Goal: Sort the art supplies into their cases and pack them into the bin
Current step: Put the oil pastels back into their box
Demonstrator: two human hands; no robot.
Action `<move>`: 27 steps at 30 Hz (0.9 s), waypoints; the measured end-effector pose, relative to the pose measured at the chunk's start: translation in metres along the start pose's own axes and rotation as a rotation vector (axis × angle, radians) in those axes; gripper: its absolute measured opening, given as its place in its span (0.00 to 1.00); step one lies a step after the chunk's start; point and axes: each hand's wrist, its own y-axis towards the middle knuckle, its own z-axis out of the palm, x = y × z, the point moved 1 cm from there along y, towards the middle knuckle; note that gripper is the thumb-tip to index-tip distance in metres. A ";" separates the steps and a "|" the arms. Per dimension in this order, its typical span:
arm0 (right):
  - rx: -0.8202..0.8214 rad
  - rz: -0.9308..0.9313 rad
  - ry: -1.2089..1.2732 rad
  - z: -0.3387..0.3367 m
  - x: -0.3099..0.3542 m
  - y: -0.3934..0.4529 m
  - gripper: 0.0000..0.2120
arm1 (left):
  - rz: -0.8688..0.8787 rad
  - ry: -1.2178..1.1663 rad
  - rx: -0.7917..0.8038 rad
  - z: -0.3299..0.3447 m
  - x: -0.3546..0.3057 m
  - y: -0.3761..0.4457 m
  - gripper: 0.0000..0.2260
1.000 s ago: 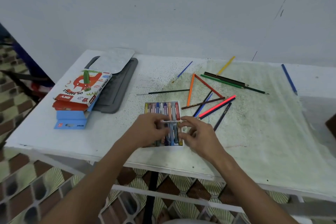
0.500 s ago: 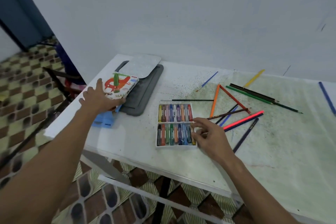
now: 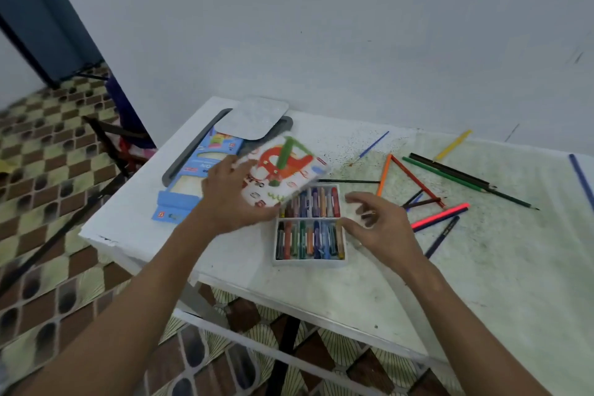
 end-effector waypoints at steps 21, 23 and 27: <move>0.668 -0.053 -0.556 -0.057 -0.014 0.032 0.60 | 0.203 -0.045 0.617 0.029 -0.026 0.018 0.57; 0.717 -0.075 -0.642 -0.045 -0.010 0.041 0.63 | 0.200 0.016 0.695 0.026 -0.020 0.017 0.60; 0.715 -0.073 -0.623 -0.042 0.007 0.046 0.58 | 0.240 0.121 0.664 0.021 -0.025 0.013 0.62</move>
